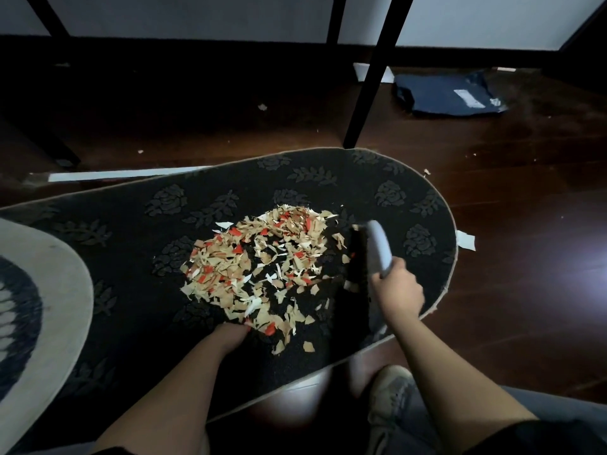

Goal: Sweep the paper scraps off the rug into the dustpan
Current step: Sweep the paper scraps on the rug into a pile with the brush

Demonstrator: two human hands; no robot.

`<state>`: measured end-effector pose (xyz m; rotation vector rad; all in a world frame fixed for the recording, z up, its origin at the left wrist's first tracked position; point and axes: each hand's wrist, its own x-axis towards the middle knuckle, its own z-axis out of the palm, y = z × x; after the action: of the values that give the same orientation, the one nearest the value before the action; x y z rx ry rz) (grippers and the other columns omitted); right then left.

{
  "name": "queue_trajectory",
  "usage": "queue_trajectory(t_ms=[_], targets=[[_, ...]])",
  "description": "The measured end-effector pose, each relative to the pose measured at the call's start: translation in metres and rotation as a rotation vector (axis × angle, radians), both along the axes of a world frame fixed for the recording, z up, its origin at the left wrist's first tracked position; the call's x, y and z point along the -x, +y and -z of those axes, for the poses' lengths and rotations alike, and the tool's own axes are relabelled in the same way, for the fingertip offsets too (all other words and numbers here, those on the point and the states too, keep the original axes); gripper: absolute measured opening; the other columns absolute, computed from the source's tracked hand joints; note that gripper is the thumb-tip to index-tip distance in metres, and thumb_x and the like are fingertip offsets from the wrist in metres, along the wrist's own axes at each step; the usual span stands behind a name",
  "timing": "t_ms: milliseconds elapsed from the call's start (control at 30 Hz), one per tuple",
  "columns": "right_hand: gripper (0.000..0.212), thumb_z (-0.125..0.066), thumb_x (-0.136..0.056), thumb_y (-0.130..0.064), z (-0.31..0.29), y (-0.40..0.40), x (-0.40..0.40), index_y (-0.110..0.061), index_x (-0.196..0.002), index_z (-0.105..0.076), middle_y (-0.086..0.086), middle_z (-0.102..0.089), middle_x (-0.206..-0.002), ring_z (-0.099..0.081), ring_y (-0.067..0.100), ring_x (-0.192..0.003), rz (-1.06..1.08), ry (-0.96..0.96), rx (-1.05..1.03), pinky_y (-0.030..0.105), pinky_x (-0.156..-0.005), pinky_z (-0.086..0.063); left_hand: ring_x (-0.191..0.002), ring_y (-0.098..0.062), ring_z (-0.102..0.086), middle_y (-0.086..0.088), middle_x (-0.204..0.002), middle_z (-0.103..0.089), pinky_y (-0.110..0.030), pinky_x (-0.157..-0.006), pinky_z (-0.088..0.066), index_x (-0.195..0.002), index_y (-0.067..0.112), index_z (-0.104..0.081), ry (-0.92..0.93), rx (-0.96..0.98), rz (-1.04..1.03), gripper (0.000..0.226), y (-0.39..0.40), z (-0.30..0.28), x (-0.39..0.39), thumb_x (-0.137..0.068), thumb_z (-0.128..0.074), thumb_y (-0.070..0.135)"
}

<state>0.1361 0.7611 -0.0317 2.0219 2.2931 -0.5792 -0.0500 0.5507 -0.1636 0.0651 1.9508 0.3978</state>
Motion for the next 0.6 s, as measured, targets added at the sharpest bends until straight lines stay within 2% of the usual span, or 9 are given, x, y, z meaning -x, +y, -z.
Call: queue_trajectory(t_ms=[133, 233, 367, 500, 600], targets=[[0.030, -0.053, -0.090, -0.024, 0.008, 0.010, -0.018, -0.007, -0.113, -0.049, 0.021, -0.063, -0.106, -0.061, 0.041, -0.096, 0.129, -0.002, 0.010, 0.039, -0.074, -0.045, -0.133, -0.031, -0.042, -0.015, -0.148, -0.039, -0.035, -0.111, -0.036, -0.145, 0.004, -0.037, -0.004, -0.028, 0.023, 0.055, -0.004, -0.004, -0.001, -0.100, -0.045, 0.034], [0.033, -0.053, -0.089, -0.026, 0.014, 0.004, -0.009, -0.009, -0.116, -0.049, 0.020, -0.063, -0.107, -0.061, 0.040, -0.097, 0.063, -0.008, 0.056, 0.039, -0.076, -0.047, -0.134, -0.031, -0.040, -0.014, -0.150, -0.037, -0.035, -0.113, -0.034, -0.147, 0.007, -0.033, -0.015, -0.053, 0.023, 0.063, -0.008, -0.004, 0.002, -0.097, -0.048, 0.041], [0.037, -0.052, -0.089, -0.029, 0.016, -0.013, 0.010, -0.013, -0.122, -0.048, 0.017, -0.065, -0.107, -0.061, 0.039, -0.097, -0.099, -0.002, 0.090, 0.039, -0.077, -0.048, -0.133, -0.033, -0.042, -0.016, -0.148, -0.038, -0.037, -0.112, -0.036, -0.146, 0.003, -0.034, -0.008, -0.045, 0.052, 0.058, -0.009, -0.004, 0.003, -0.098, -0.047, 0.033], [0.038, -0.053, -0.088, -0.029, 0.006, -0.013, 0.010, -0.016, -0.123, -0.049, 0.013, -0.065, -0.103, -0.062, 0.037, -0.092, -0.089, 0.085, 0.062, 0.037, -0.072, -0.047, -0.131, -0.032, -0.044, -0.019, -0.146, -0.041, -0.033, -0.108, -0.039, -0.144, 0.000, -0.038, 0.019, -0.016, 0.044, 0.053, -0.004, -0.003, 0.002, -0.099, -0.047, 0.028], [0.037, -0.053, -0.088, -0.026, -0.004, 0.001, 0.002, -0.013, -0.122, -0.049, 0.016, -0.065, -0.103, -0.062, 0.039, -0.092, -0.059, 0.052, -0.020, 0.038, -0.072, -0.047, -0.132, -0.032, -0.044, -0.019, -0.147, -0.040, -0.031, -0.107, -0.038, -0.143, -0.002, -0.038, 0.055, -0.026, 0.017, 0.053, 0.000, 0.000, -0.001, -0.100, -0.047, 0.027]])
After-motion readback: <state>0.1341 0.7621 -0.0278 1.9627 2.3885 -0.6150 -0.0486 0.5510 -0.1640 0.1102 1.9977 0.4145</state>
